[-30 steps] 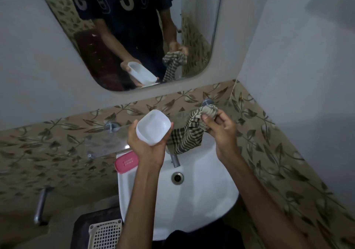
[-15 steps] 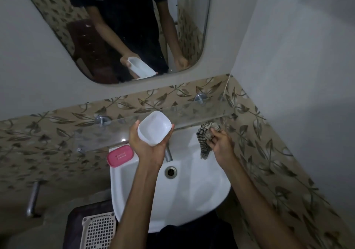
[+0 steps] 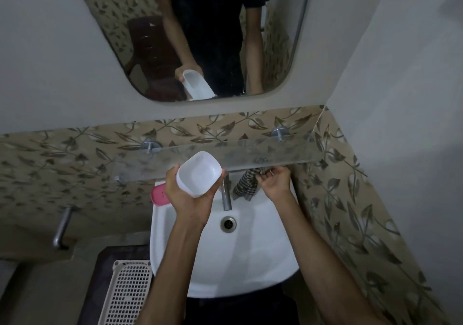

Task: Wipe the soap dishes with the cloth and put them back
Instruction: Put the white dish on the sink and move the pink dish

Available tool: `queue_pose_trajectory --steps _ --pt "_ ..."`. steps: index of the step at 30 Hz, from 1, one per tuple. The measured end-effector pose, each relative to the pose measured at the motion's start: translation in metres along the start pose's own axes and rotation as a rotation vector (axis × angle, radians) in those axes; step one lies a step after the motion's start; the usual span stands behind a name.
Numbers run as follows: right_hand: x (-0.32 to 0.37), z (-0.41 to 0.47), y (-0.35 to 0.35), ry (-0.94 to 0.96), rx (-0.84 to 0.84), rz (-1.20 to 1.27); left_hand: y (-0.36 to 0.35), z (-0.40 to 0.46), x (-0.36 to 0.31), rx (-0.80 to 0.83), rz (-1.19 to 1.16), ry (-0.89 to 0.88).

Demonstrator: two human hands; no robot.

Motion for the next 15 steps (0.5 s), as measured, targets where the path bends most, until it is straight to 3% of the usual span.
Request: queue_pose_trajectory --steps 4,10,15 --pt "0.013 0.013 0.011 0.008 -0.048 -0.118 0.004 -0.005 -0.005 -0.022 -0.033 0.0" --pt "0.035 0.02 0.073 -0.153 -0.291 -0.872 0.02 -0.008 -0.016 -0.072 0.031 -0.038" --pt "0.049 0.01 0.065 0.018 -0.269 -1.26 0.034 -0.008 -0.009 -0.034 -0.097 0.04"
Point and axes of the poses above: each hand's wrist, its own z-axis towards the middle knuckle, its own y-axis out of the back of the hand, x = y × z, the point moved 10 cm from there along z, towards the middle knuckle, and after that the axes turned 11 degrees about x, right-handed, at the moved point
